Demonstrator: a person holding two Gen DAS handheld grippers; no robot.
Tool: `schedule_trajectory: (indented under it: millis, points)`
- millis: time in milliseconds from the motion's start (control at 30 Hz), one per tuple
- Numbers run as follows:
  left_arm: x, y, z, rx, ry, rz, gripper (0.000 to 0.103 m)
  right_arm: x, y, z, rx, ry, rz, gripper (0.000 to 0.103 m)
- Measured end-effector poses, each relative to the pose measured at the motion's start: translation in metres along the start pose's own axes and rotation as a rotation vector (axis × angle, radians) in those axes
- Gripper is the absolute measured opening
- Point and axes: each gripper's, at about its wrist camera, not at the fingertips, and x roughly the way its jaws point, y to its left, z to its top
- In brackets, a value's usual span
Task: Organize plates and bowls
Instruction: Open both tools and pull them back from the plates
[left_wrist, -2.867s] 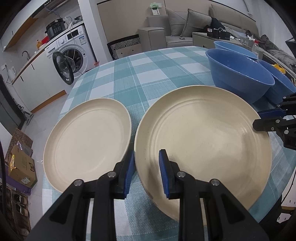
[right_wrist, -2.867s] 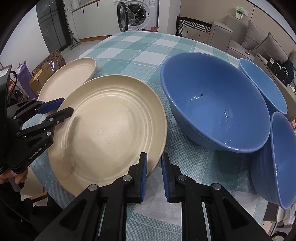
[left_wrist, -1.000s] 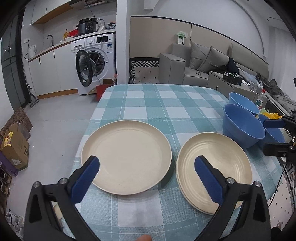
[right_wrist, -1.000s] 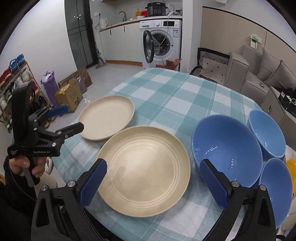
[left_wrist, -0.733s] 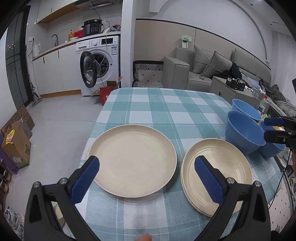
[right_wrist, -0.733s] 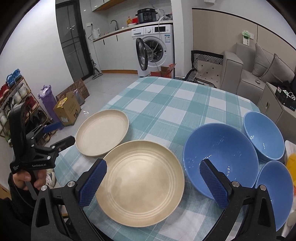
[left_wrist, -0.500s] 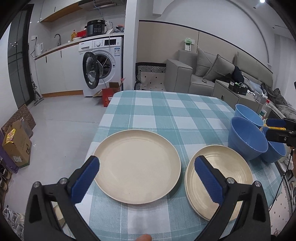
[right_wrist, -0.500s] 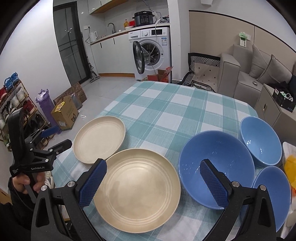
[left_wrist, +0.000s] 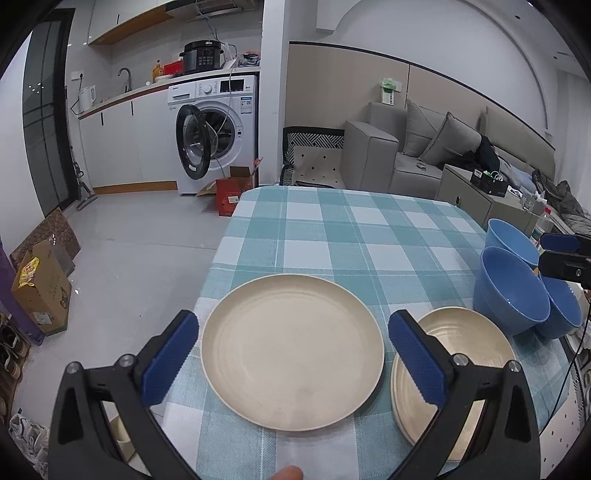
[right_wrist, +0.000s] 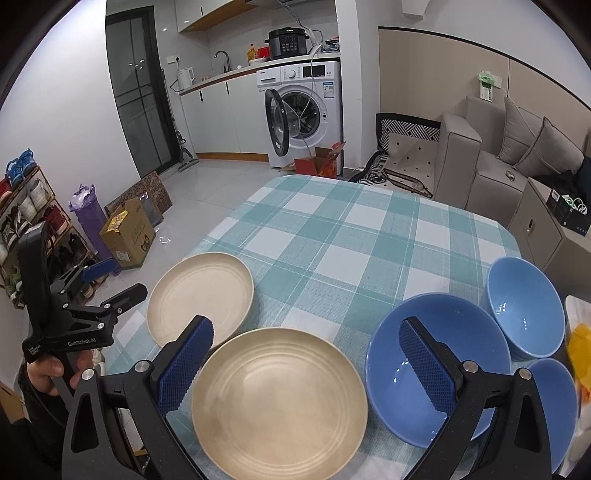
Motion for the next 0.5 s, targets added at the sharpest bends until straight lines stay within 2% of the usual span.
schedule_trajectory:
  millis: [500]
  points:
    - [0.013,0.030,-0.007,-0.069,0.024,0.038,0.103,0.028,0.020,0.018,-0.010,0.003,0.011,0.102]
